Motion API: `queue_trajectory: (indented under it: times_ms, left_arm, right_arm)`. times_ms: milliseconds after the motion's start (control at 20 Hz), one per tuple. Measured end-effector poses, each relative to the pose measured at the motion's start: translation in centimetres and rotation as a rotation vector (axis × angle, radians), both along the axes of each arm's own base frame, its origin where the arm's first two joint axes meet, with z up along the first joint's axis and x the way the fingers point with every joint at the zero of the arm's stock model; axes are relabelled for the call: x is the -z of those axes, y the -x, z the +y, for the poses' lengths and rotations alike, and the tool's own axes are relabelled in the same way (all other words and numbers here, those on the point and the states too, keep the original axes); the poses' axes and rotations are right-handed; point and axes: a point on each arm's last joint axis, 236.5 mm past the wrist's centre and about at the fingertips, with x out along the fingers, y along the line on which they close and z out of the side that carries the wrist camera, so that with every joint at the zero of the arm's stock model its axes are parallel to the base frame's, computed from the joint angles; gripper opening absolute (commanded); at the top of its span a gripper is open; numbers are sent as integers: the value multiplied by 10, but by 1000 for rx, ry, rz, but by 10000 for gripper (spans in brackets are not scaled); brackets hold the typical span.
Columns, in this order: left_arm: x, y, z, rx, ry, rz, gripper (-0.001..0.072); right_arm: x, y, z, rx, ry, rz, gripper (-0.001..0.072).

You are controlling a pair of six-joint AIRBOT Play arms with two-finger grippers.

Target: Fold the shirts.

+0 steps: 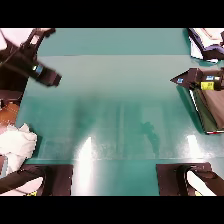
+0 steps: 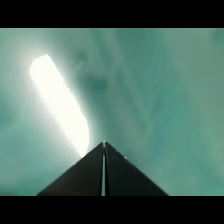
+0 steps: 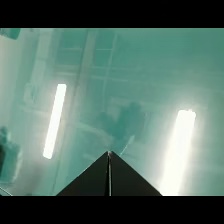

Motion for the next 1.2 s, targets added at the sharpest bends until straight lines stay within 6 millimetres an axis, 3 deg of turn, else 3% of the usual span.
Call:
queue_trajectory:
  times_ms: [50, 100, 150, 200, 300, 500, 700, 900, 950, 1000, 1050, 1200]
  left_arm:
    - [11, 17, 18, -34, -61, 44, 131]
    - [22, 36, 39, -76, -133, 90, 504]
    - [33, 52, 58, -118, -198, 127, 703]
    - [45, 69, 79, -169, -269, 161, 667]
    - [67, 96, 114, -254, -397, 209, 666]
    - [111, 135, 162, -362, -573, 292, 666]
    - [146, 157, 194, -467, -621, 337, 666]
    - [168, 158, 202, -522, -578, 325, 664]
    - [172, 156, 200, -529, -553, 316, 580]
    - [176, 153, 196, -532, -527, 308, 272]
    - [179, 151, 193, -536, -504, 302, 34]
    - [183, 146, 185, -542, -454, 288, 25]
  right_arm:
    - [0, 0, 0, -5, 3, -3, 14]
    - [0, 1, 0, -11, 8, -7, 13]
    - [0, 1, 0, -19, 13, -12, 14]
    - [1, 1, 1, -25, 17, -15, 13]
    - [1, 3, 1, -40, 26, -20, 14]
    - [4, 8, 3, -69, 37, -12, 14]
    - [6, 13, 5, -89, 41, 1, 14]
    - [7, 15, 5, -97, 42, 7, 13]
    - [7, 15, 5, -99, 43, 7, 13]
    - [7, 15, 5, -99, 43, 8, 14]
    - [7, 16, 5, -99, 43, 8, 13]
    - [7, 16, 5, -100, 43, 9, 14]
